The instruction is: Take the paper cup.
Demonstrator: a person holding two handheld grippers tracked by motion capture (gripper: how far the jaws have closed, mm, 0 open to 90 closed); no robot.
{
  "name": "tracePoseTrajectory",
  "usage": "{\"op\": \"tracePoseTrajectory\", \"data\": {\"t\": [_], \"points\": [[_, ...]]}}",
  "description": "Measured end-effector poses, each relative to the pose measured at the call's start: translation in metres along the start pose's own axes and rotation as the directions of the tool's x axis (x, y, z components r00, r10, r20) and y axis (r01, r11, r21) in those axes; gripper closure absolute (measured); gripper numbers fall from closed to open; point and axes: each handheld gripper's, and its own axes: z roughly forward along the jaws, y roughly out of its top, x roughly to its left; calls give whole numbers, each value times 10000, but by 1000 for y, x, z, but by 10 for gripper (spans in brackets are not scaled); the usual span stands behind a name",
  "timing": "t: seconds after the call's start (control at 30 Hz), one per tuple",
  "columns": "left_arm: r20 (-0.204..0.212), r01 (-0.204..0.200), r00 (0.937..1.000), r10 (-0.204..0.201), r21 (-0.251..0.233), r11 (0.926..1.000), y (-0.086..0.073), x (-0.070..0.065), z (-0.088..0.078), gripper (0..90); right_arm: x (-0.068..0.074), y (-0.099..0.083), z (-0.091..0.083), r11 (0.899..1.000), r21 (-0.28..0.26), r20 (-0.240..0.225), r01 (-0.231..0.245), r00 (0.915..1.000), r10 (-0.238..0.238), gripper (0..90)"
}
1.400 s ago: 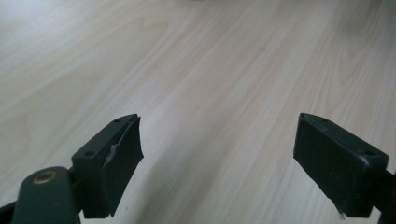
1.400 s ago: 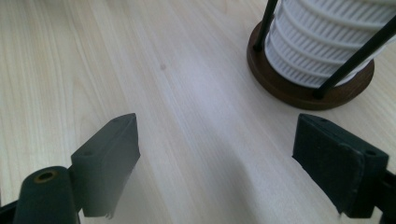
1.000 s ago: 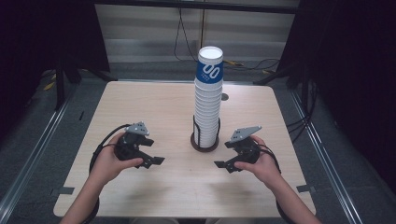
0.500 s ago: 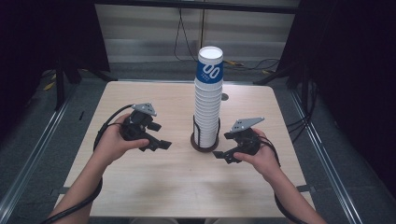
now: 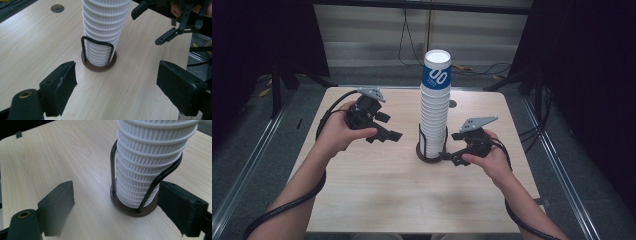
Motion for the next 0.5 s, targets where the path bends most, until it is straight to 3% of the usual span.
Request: {"op": "tracePoseTrajectory", "data": {"t": [0.3, 0.5], "points": [[-3, -434, 9991, 434, 6, 9991, 33, -3, 0, 158, -4, 12, -6, 9998, -213, 49, 33, 10000, -32, 136], [3, -475, 9989, 476, -33, 9989, 49, -3, -1, 158, -6, 23, -9, 9993, -364, 59, 79, 10000, -77, 136]]}}
